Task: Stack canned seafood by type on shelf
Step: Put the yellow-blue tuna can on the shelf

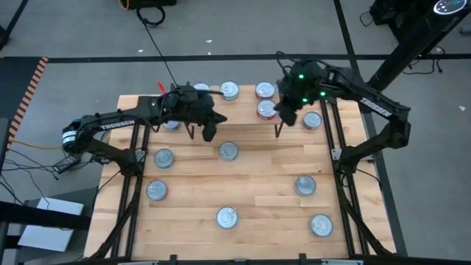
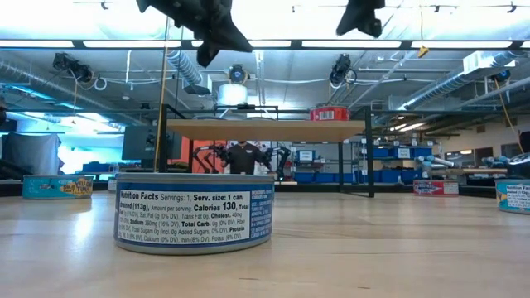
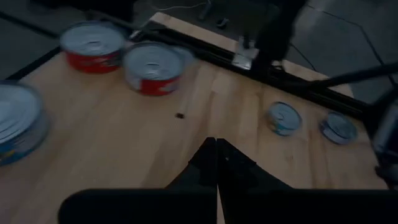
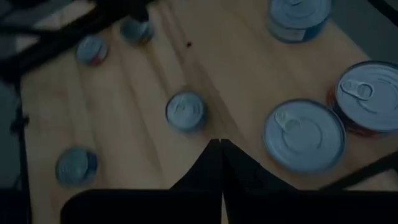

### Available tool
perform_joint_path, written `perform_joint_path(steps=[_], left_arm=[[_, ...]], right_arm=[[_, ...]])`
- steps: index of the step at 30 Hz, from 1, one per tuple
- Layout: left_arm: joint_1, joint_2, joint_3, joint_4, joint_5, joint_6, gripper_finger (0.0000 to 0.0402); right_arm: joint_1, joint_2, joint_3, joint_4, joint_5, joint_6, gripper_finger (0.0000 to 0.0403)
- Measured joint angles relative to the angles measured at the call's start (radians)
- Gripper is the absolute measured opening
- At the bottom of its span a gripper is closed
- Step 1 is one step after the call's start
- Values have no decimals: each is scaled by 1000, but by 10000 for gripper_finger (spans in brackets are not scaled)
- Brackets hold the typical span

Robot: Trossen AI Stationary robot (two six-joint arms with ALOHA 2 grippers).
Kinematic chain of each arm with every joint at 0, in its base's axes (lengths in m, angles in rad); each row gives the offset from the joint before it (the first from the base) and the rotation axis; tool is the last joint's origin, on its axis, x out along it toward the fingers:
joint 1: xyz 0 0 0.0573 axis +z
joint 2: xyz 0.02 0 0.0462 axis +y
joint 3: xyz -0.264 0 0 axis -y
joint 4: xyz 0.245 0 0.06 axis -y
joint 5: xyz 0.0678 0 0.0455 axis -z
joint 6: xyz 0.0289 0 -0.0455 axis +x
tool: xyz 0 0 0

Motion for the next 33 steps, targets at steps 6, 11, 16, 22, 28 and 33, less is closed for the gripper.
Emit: perform_joint_path(steps=[6,11,16,22,28,33], left_arm=[[-81,-3,0,5,-42,20,1],[-147,-3,0,6,-97,-5,1],[-171,-3,0,6,-123,-28,1],[-147,-3,0,-2,-41,15,1],[-136,-3,0,-56,127,97,1],[-135,-3,0,-140,134,136,2]], right_arm=[[0,-98,-23,-86,-146,-143,3],[21,-207,-127,-73,-291,-153,3],[100,-311,-268,-8,-259,-5,3],[284,-402,-464,134,-51,321,3],[504,-409,-633,291,158,635,3],[646,-357,-696,297,284,812,4]])
